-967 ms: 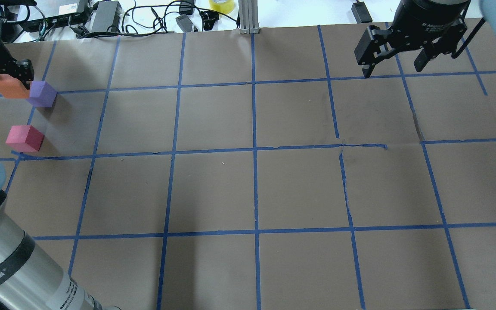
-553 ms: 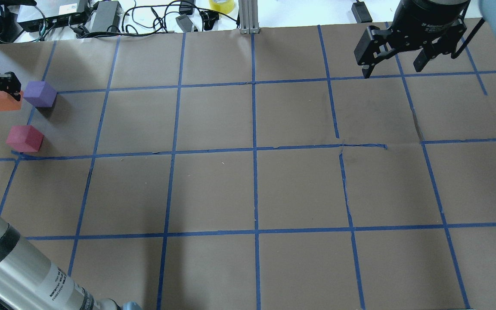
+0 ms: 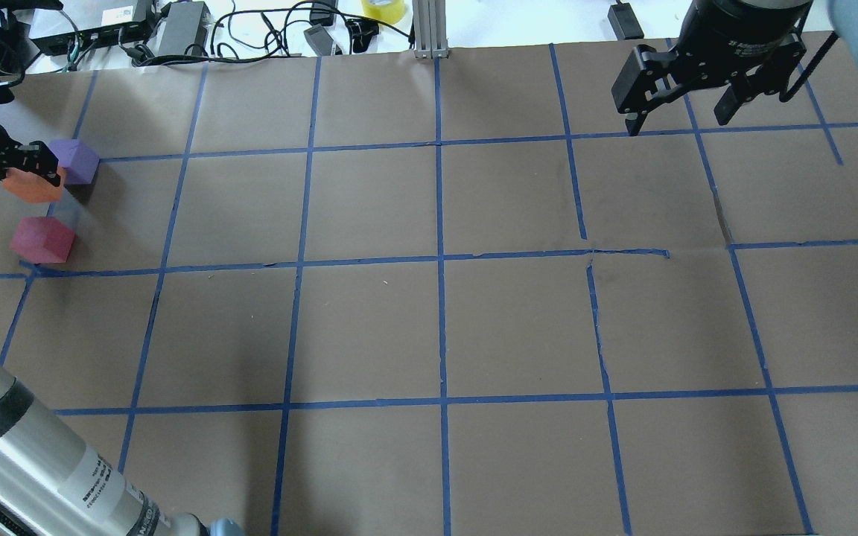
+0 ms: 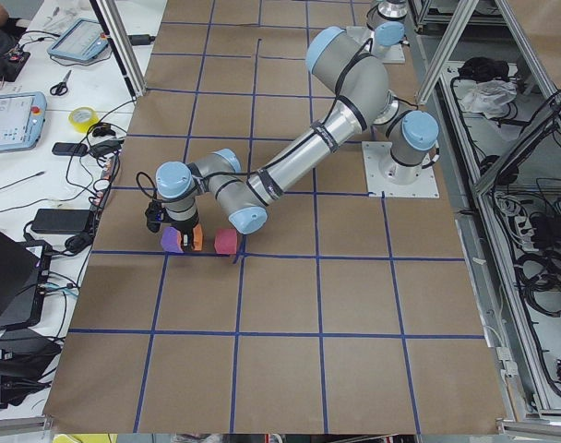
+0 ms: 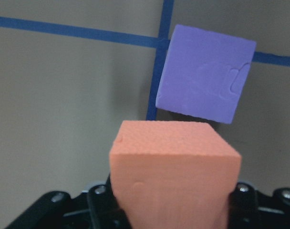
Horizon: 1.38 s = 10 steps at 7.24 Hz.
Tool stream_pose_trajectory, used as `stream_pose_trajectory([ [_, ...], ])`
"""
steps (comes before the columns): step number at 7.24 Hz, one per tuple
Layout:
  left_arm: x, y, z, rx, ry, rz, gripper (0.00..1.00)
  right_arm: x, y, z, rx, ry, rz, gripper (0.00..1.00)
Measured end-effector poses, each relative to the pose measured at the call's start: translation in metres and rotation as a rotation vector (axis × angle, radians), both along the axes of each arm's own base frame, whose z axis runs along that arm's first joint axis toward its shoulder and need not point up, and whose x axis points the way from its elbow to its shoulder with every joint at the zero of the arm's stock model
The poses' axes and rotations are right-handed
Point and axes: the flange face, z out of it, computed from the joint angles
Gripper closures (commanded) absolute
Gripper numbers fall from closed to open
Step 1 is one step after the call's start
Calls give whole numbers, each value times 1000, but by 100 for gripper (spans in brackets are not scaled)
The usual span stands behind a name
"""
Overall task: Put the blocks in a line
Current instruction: 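Place the orange cube between the purple and pink cubes and release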
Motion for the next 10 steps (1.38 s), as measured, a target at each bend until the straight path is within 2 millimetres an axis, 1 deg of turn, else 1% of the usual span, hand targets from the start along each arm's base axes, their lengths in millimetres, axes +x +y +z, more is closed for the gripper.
stream_pose_trajectory([
  [2, -3, 4, -13, 13, 7, -50, 100, 0, 0, 0, 0, 0, 0, 0],
  [4, -4, 5, -21, 24, 9, -103, 100, 0, 0, 0, 0, 0, -2, 0],
  [7, -3, 4, -39, 41, 25, -110, 100, 0, 0, -1, 1, -1, -2, 0],
  [8, -3, 4, -42, 44, 28, -108, 89, 0, -1, -1, 2, 1, 0, 0],
  [9, -3, 3, -45, 44, 29, -109, 21, 0, -1, -2, 3, 1, 0, 0],
  [10, -2, 2, -45, 33, 21, -111, 0, 0, -1, -2, 4, 2, 0, 0],
])
